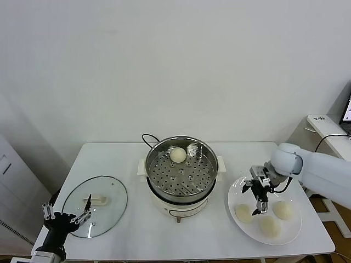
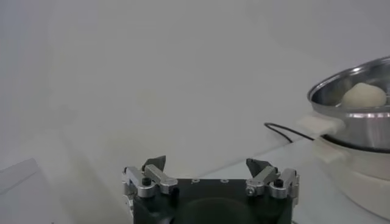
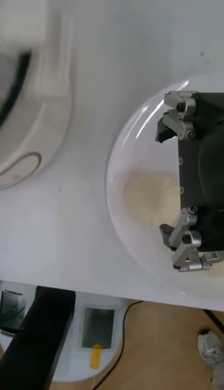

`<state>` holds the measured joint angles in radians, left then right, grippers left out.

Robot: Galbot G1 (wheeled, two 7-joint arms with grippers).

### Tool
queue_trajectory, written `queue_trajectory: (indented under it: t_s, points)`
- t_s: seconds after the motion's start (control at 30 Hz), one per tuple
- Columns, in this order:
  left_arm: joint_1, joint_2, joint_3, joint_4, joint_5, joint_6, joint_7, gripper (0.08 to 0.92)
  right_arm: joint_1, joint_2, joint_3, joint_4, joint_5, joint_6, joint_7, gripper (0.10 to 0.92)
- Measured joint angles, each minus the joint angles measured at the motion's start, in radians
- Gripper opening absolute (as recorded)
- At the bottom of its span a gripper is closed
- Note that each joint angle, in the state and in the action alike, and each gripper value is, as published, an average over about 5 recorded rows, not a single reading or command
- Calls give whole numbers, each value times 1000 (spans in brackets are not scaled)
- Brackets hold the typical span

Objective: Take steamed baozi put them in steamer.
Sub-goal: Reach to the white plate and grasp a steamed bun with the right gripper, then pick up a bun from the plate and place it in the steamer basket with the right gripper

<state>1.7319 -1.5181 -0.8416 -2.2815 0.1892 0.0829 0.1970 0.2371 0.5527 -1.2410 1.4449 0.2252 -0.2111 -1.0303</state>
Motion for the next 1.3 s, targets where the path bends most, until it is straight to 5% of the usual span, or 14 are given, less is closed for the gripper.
queue_trajectory:
  t_s: [0.3,0.93,1.3]
  points:
    - [3,-3,1,-3,1,1,0,823,-74,5,47,-17,-17,-9,18,807]
    - [2,-4,-6,-15,1,0,0,823,-31,-14,29,-15,34,-5,13,317]
    - [-6,-3,-5,-21,-5,4,0,823,389,33,-208,-32,271,27,-64,313]
